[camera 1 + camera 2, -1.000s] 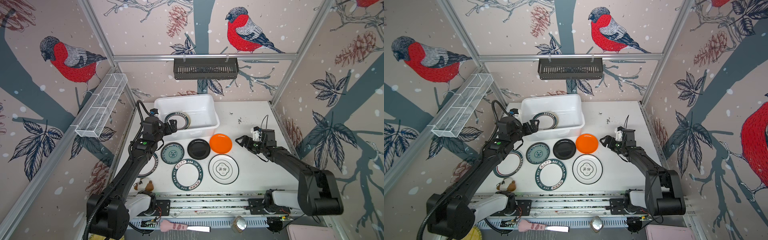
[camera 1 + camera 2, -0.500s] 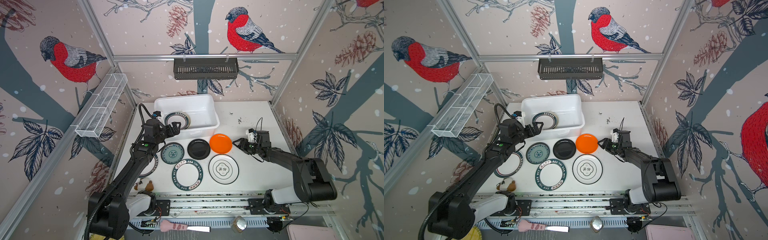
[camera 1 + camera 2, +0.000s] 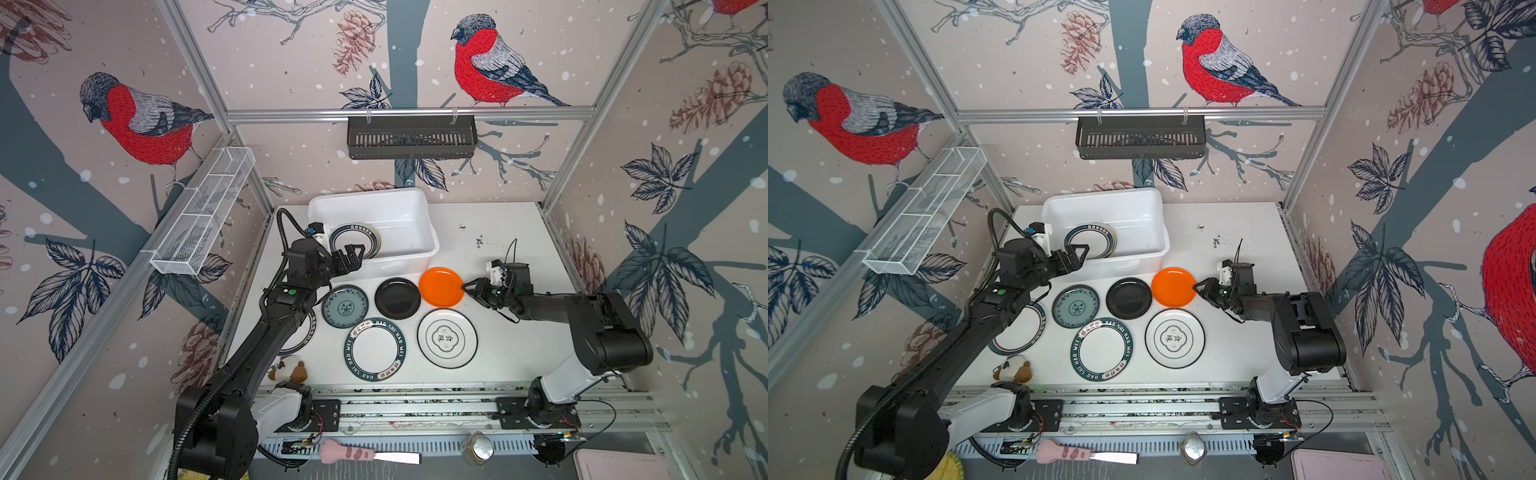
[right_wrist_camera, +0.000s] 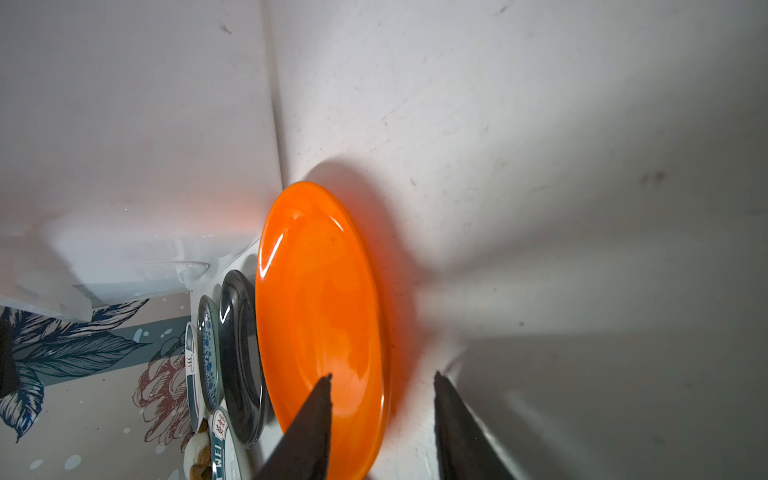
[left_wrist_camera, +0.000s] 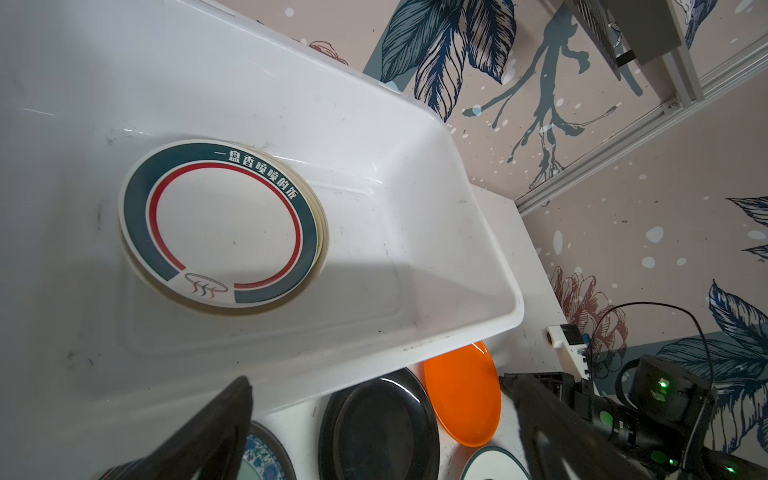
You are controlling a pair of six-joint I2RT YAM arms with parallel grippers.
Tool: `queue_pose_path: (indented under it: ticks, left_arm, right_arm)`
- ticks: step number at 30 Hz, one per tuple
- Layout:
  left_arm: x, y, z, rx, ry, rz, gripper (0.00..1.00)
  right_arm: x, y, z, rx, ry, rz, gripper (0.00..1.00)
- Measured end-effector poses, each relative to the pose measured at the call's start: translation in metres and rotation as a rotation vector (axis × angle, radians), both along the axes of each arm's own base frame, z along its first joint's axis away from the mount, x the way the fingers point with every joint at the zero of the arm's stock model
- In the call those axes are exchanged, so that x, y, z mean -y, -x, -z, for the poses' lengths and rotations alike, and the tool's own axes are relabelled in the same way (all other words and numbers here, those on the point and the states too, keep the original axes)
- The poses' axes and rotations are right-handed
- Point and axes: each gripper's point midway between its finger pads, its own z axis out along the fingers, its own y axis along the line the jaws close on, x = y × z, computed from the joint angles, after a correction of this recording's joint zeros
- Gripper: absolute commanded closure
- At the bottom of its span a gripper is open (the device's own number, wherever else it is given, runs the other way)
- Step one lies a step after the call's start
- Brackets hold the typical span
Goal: Place the plates into the plastic bin on the countertop
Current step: 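Grasp the orange plate's rim with the right gripper and tilt it upright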
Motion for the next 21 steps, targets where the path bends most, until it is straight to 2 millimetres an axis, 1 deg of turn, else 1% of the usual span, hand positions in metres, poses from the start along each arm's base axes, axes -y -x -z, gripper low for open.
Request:
queue_pose_path:
  ticks: [3, 4, 5, 7, 9, 13, 14, 16, 17, 21]
  left_arm:
    - [0.001, 0.001, 0.000, 0.000, 0.003, 0.007, 0.03]
    - [0.001, 0.001, 0.000, 0.000, 0.004, 0.009, 0.03]
    - [0.001, 0.002, 0.000, 0.000, 0.004, 0.009, 0.03]
    - [0.001, 0.003, 0.005, -0.009, 0.003, 0.011, 0.03]
    - [0.002, 0.006, 0.010, -0.020, 0.005, 0.019, 0.03]
    - [0.003, 0.008, 0.013, -0.028, 0.005, 0.024, 0.03]
    - [0.003, 0.009, 0.013, -0.026, 0.006, 0.025, 0.03]
    - [0.002, 0.010, 0.009, -0.014, 0.006, 0.025, 0.03]
    - [0.002, 0.010, 0.007, -0.009, 0.007, 0.025, 0.03]
    - [0.002, 0.012, 0.005, 0.000, 0.007, 0.024, 0.03]
  right_arm:
    - [-0.003, -0.002, 0.001, 0.003, -0.007, -0.001, 0.64]
    - [-0.005, -0.002, 0.001, 0.005, -0.009, -0.005, 0.66]
    - [-0.007, -0.002, 0.001, 0.007, -0.009, -0.008, 0.69]
    - [-0.010, -0.004, 0.000, 0.013, -0.005, -0.014, 0.79]
    - [-0.011, -0.007, 0.000, 0.017, 0.000, -0.013, 0.85]
    - [-0.010, -0.008, 0.004, 0.009, 0.014, -0.004, 0.86]
    - [-0.009, -0.008, 0.004, 0.007, 0.018, -0.001, 0.88]
    - [-0.008, -0.009, 0.005, 0.001, 0.028, 0.004, 0.96]
    - [-0.007, -0.009, 0.006, 0.000, 0.031, 0.006, 0.97]
    - [-0.002, -0.009, 0.004, -0.004, 0.046, 0.024, 0.97]
